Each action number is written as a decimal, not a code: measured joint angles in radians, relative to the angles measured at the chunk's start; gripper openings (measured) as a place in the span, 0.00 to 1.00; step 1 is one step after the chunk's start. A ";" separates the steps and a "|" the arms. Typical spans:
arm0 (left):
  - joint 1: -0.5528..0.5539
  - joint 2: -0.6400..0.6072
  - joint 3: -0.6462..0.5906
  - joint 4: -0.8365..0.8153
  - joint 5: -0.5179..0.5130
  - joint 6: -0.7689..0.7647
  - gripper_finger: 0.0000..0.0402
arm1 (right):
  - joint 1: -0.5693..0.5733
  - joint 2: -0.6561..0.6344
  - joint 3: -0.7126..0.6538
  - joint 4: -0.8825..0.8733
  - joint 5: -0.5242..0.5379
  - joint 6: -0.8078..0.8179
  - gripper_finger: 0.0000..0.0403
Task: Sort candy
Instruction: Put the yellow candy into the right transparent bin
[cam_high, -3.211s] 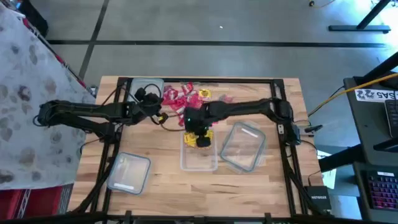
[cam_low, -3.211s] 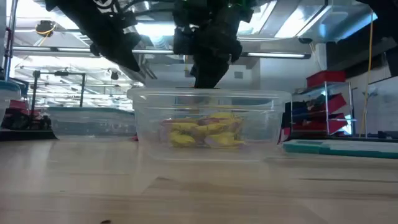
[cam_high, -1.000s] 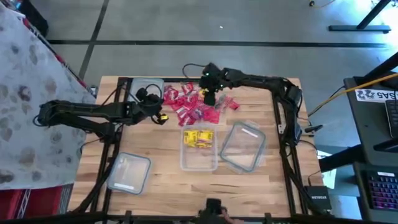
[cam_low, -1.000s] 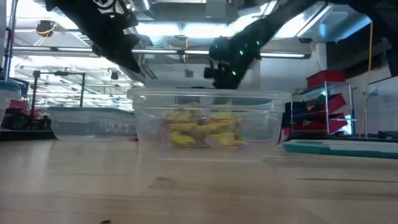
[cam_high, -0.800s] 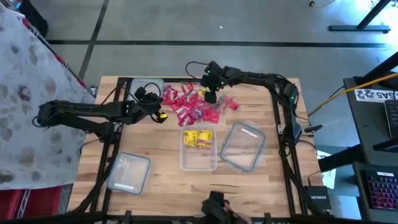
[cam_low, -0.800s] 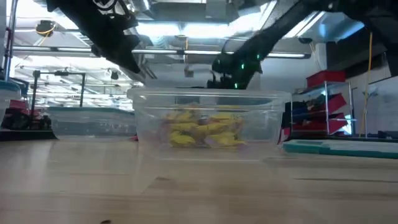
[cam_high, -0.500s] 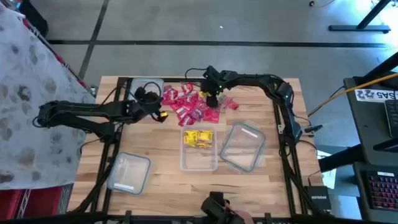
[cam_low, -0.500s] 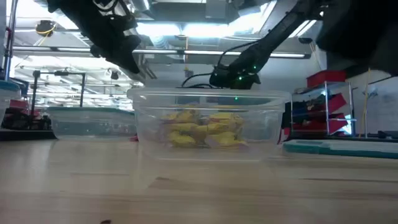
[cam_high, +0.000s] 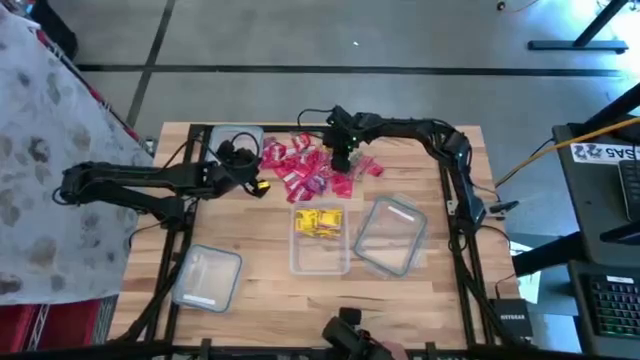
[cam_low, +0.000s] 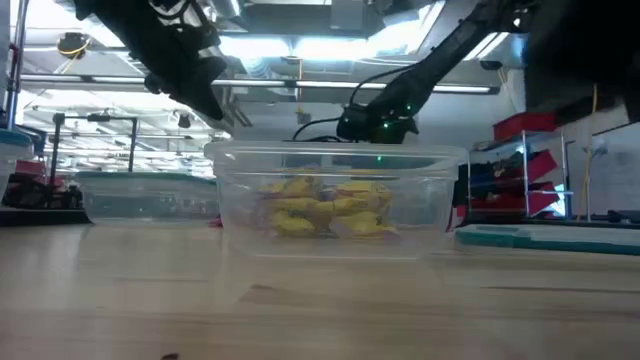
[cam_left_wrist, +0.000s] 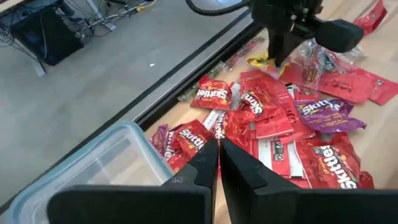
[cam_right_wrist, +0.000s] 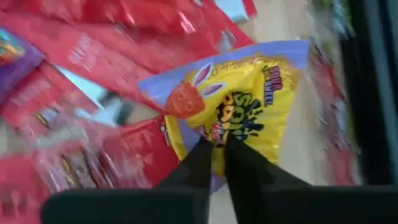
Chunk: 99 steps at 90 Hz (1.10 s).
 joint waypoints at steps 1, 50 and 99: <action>0.000 0.000 0.000 0.000 0.000 0.000 0.00 | 0.001 -0.004 0.001 -0.006 0.009 0.001 0.03; 0.000 0.000 0.000 0.006 0.004 0.040 0.00 | 0.307 -0.223 0.056 -0.312 -0.238 0.313 0.02; -0.008 0.000 0.000 0.012 0.009 0.037 0.00 | 0.600 -0.208 0.020 -0.318 0.046 0.476 0.02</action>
